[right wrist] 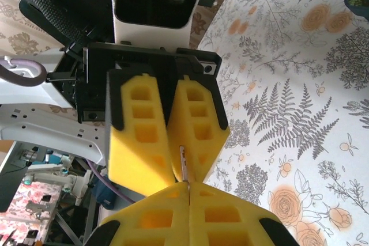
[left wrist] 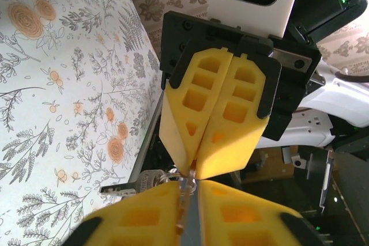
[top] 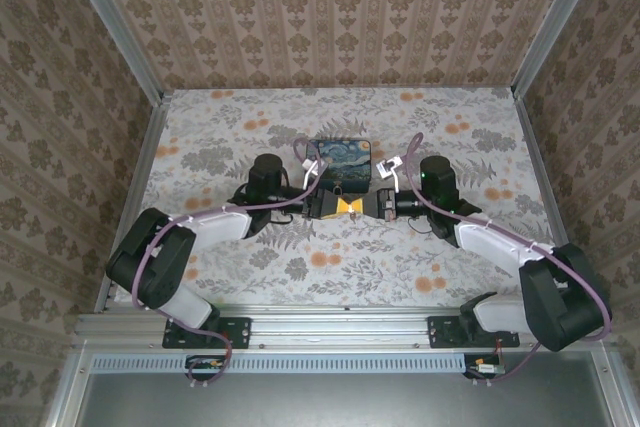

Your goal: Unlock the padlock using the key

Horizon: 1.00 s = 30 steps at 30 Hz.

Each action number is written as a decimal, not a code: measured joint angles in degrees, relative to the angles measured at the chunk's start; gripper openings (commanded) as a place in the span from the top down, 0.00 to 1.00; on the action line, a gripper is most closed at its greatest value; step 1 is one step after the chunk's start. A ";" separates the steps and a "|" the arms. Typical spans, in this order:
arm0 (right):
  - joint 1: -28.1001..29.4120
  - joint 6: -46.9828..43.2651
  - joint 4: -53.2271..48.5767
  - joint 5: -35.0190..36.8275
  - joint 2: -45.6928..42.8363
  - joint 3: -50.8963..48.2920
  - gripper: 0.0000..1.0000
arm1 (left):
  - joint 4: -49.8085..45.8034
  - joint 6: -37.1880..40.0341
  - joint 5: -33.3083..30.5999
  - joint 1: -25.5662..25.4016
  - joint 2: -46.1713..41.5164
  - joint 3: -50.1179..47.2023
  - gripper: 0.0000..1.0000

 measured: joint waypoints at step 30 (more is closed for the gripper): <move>0.83 8.57 9.40 0.94 2.58 0.04 1.00 | 29.14 -16.59 3.72 2.40 8.13 -2.36 0.77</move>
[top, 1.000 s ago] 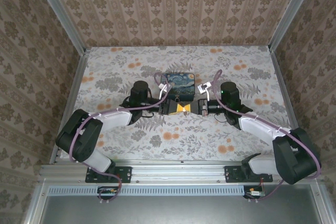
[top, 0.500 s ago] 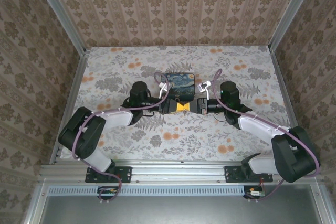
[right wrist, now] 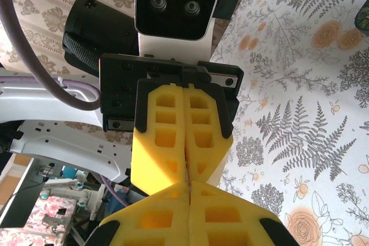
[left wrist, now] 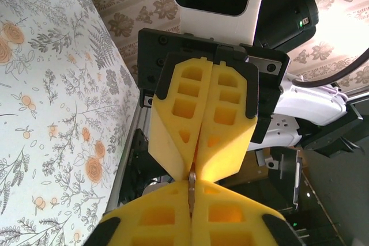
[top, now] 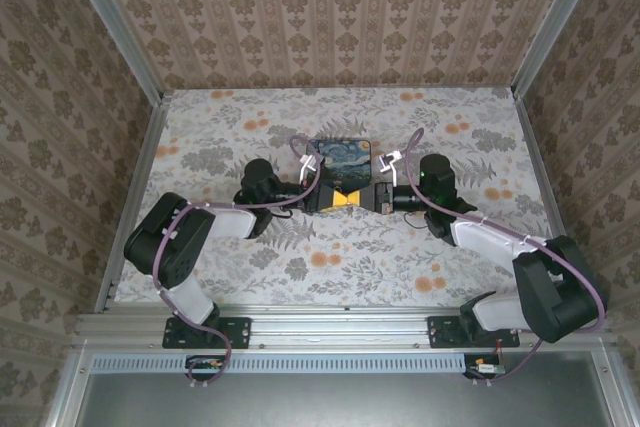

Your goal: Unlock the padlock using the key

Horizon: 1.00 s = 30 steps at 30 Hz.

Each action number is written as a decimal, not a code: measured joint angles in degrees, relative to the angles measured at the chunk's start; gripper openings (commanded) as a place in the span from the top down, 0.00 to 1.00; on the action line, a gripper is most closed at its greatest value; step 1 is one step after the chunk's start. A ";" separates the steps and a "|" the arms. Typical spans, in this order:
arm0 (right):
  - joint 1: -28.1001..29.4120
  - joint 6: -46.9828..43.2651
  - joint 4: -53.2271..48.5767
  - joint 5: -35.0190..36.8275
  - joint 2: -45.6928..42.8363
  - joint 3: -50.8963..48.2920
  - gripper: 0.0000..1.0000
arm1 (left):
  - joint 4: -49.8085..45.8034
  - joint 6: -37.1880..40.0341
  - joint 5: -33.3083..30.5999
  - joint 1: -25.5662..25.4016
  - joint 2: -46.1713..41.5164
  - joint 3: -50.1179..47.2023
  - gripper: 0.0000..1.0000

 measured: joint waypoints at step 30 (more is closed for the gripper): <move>-7.63 -9.40 -33.18 29.14 -17.88 0.02 1.00 | -73.48 41.57 -64.87 -15.41 -2.32 16.70 0.31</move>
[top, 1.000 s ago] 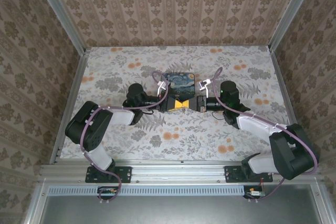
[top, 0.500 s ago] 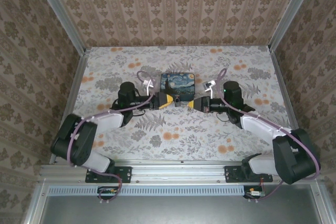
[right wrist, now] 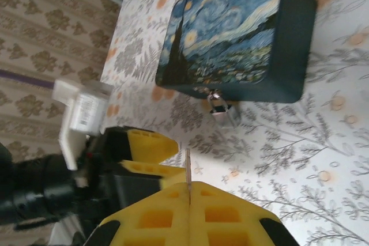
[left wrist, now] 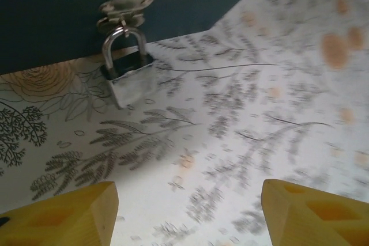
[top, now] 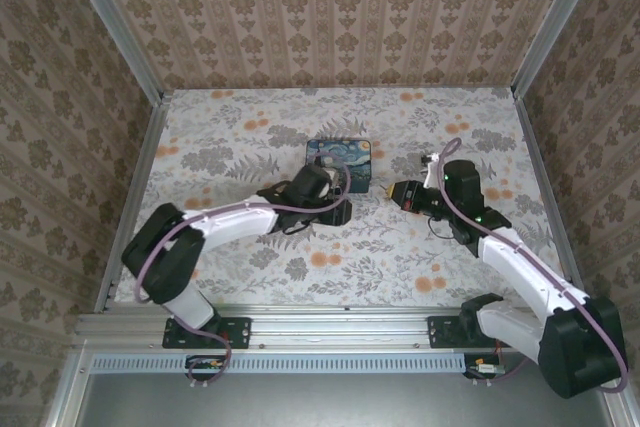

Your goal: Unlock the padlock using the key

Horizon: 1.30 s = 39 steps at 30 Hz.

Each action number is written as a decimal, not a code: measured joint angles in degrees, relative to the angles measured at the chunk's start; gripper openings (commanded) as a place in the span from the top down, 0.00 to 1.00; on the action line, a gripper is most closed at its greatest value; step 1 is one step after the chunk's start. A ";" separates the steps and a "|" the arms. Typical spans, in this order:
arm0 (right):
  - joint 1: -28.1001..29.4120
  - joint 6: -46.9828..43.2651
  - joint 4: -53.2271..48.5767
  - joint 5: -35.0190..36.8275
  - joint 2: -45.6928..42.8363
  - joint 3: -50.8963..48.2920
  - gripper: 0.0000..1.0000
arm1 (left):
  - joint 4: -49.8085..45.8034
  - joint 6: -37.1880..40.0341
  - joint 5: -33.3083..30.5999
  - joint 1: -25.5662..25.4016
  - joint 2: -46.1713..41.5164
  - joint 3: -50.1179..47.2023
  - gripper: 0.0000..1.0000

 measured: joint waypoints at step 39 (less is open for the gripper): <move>-0.66 -1.44 -0.28 -0.28 2.69 -1.22 1.00 | -13.33 -6.27 -24.48 -4.68 21.42 22.34 0.53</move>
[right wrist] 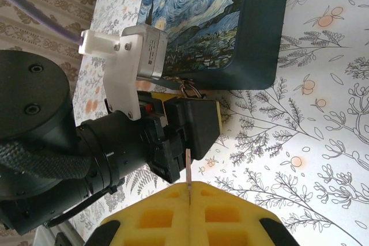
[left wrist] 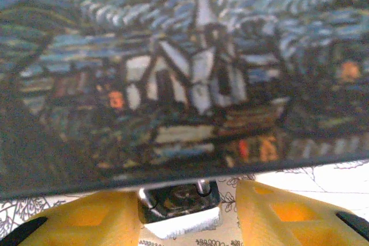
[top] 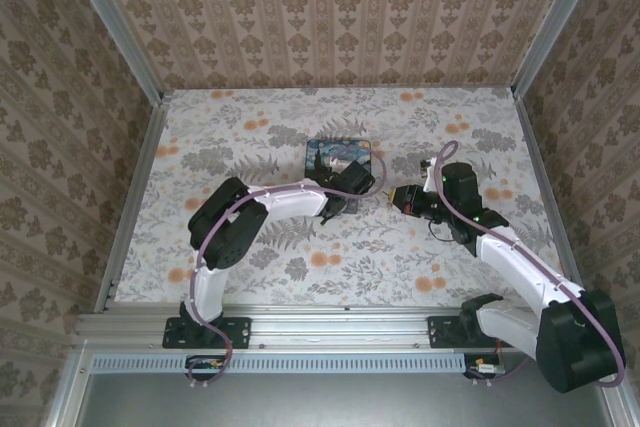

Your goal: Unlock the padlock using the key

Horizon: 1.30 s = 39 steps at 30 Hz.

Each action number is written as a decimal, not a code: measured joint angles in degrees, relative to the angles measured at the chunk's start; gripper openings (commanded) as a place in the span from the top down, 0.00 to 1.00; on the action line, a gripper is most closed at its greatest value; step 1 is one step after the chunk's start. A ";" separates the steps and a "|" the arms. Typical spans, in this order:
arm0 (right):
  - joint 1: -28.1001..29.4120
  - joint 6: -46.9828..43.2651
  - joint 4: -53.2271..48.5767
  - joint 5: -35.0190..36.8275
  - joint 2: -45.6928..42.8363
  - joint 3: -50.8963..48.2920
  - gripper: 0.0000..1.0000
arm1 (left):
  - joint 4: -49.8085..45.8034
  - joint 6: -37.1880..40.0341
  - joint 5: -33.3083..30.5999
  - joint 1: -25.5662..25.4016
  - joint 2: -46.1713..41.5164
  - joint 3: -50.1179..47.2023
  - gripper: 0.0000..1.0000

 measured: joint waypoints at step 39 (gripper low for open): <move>-1.57 -1.95 -1.11 -0.83 0.55 -0.17 1.00 | -18.01 -2.93 -1.44 -2.25 -1.36 7.19 0.89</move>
